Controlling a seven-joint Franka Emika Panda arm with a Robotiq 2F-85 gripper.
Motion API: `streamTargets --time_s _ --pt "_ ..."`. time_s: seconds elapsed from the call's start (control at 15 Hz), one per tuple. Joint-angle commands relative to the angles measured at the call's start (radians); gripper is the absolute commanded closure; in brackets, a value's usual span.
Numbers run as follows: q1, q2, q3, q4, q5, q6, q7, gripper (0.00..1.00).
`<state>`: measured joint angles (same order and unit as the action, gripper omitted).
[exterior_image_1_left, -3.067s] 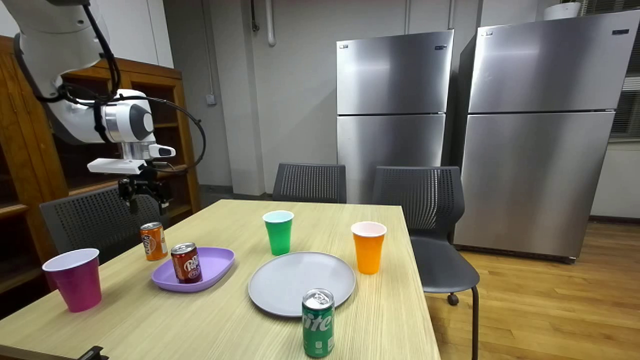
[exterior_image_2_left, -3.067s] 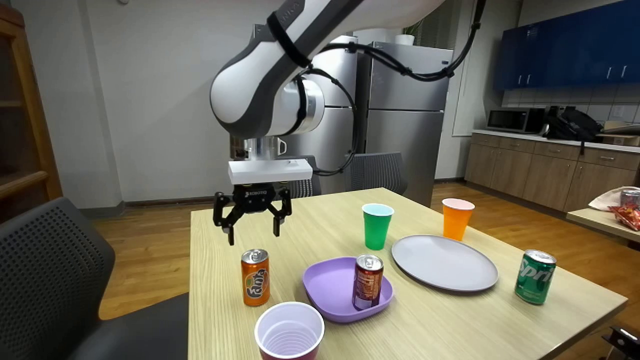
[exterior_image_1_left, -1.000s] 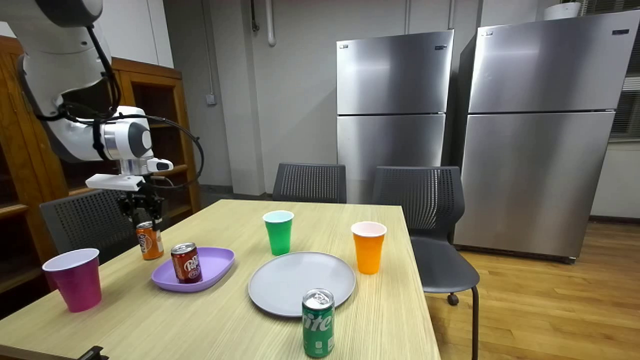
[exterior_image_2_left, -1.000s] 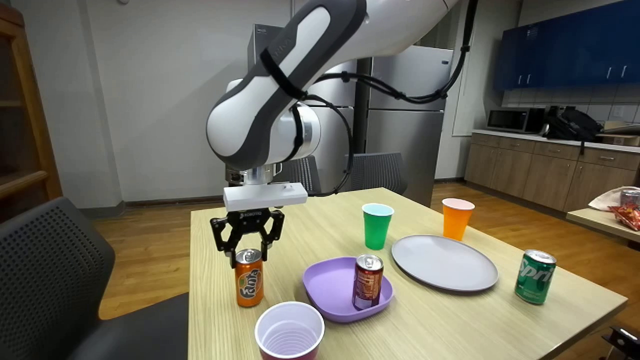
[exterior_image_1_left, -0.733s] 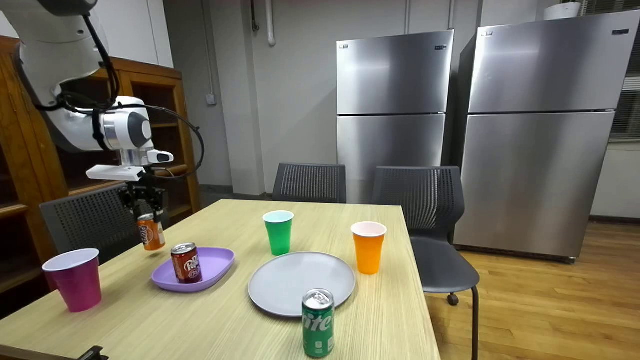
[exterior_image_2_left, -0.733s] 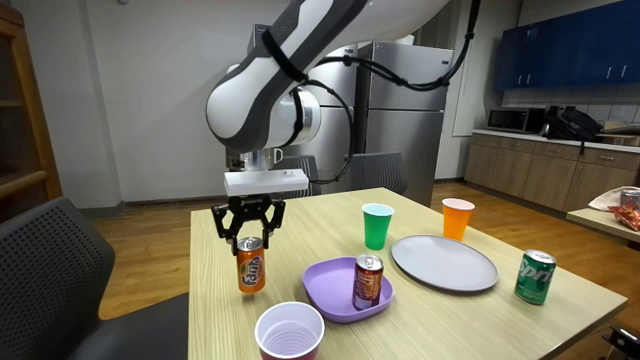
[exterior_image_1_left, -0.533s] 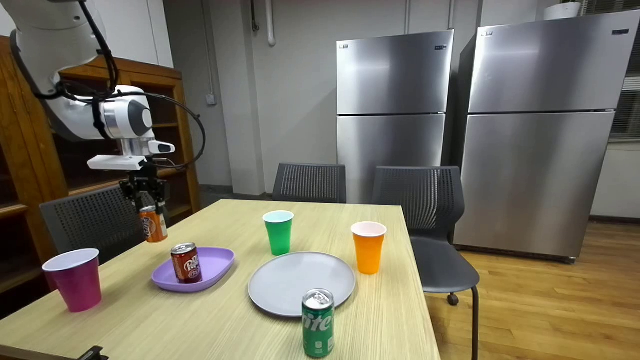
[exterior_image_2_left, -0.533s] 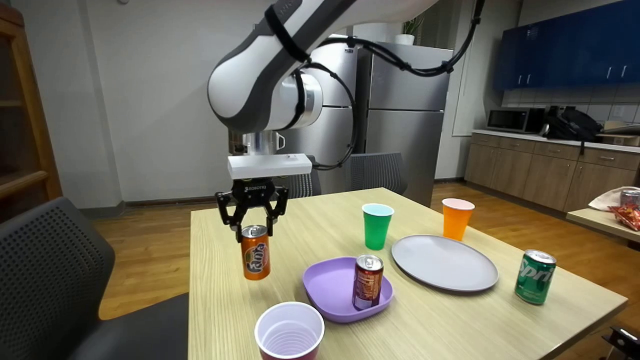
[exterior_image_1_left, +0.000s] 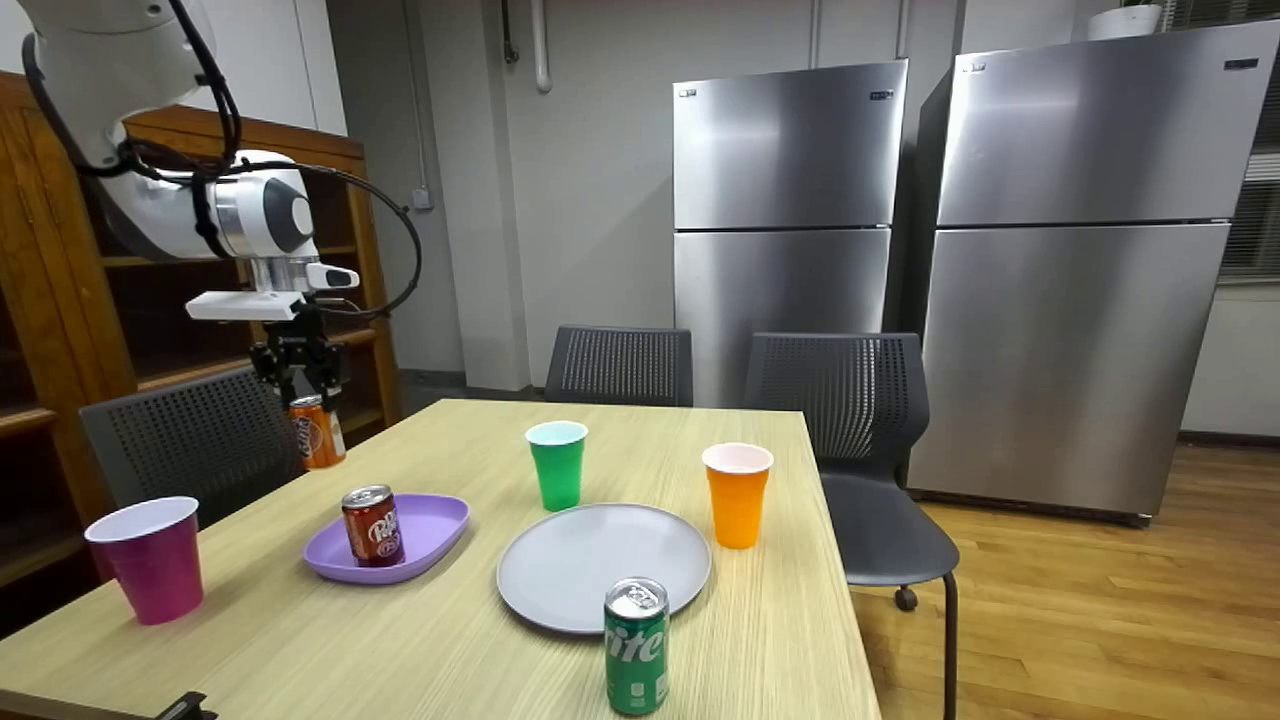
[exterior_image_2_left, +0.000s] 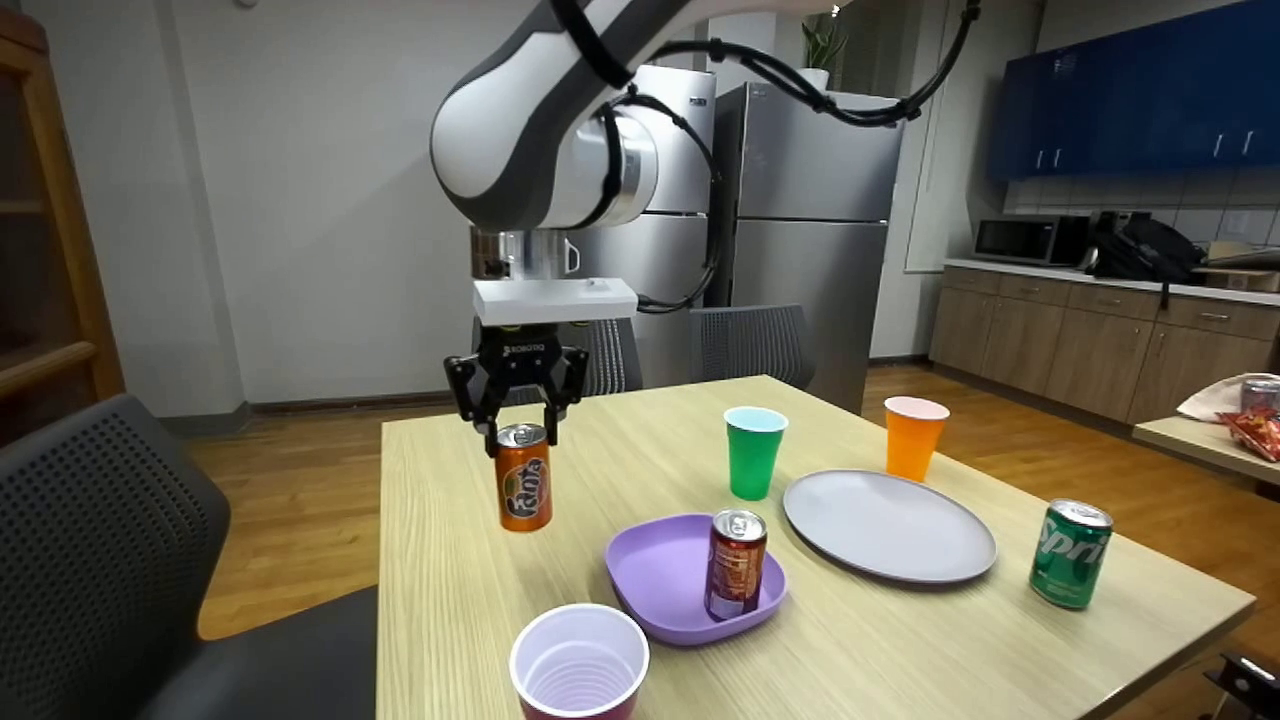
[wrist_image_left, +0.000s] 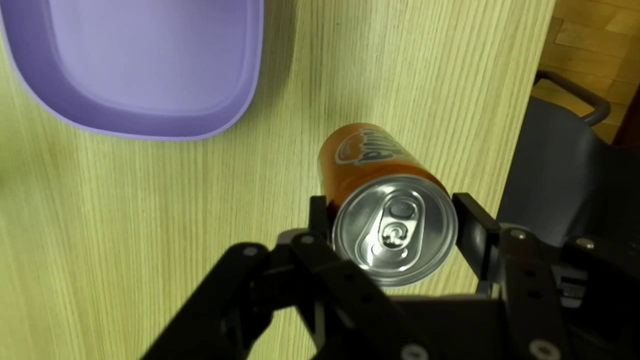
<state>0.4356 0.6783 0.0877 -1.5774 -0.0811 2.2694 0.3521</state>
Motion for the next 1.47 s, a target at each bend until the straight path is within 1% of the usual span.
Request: streamTargets --time_s 0.0,0.47,0.8,1.13,1.4 --pt "-0.038 -0.061 0.004 -0.085 -0.009 0.018 -0.045 0.62" --pt "-0.1 -0.104 -0.005 -0.175 -0.009 0.047 -0.092 0.62" --pt "-0.099 -0.142 -0.013 -0.22 -0.019 0.069 -0.07 0.62" --pt "-0.113 -0.131 0.0 -0.249 -0.007 0.115 -0.1 0.62" --pt "-0.111 -0.119 -0.005 -0.267 -0.01 0.154 -0.103 0.62"
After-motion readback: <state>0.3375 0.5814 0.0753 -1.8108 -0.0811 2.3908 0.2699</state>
